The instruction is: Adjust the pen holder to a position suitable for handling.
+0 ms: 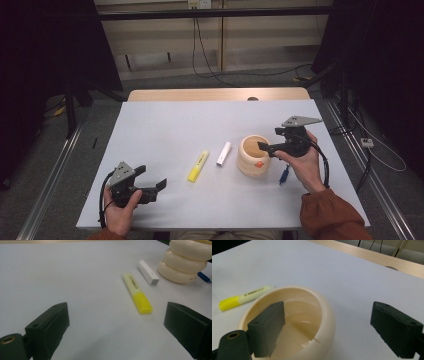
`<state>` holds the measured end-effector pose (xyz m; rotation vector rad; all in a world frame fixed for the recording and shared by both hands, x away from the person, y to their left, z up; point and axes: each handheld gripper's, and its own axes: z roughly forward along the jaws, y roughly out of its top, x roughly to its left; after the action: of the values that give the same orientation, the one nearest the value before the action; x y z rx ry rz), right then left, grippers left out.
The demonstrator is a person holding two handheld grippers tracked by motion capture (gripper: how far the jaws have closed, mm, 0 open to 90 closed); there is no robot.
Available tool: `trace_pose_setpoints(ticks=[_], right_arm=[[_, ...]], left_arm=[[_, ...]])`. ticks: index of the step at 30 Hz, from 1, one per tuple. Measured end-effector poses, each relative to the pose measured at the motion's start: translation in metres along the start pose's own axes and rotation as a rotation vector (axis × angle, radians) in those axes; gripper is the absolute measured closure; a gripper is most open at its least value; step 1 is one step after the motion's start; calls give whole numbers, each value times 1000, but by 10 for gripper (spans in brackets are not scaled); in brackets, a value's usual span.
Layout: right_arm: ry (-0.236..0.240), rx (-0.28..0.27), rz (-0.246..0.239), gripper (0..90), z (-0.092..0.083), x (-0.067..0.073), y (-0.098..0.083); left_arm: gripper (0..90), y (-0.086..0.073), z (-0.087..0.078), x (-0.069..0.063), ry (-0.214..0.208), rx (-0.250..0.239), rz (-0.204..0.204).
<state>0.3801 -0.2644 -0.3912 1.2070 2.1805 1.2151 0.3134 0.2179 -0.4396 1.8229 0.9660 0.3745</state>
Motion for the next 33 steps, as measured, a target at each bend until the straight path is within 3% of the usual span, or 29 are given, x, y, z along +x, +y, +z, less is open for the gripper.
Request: trace_pose_setpoints(ticks=[4,16,26,33], right_arm=[[-13,-39,1,128,-7,2,0],[-13,-59,3,97,-20,2,-5],[-63,-52,28,80,-43,-12,-25],[-94,-52,53,64,-55,-22,-39]], left_arm=[[61,0,0,0,1,-2,-6],[61,-1,0,2,0,1,-19],[61,-2,0,2,-1,6,-17],[61,-4,-2,5,8,6,-40]])
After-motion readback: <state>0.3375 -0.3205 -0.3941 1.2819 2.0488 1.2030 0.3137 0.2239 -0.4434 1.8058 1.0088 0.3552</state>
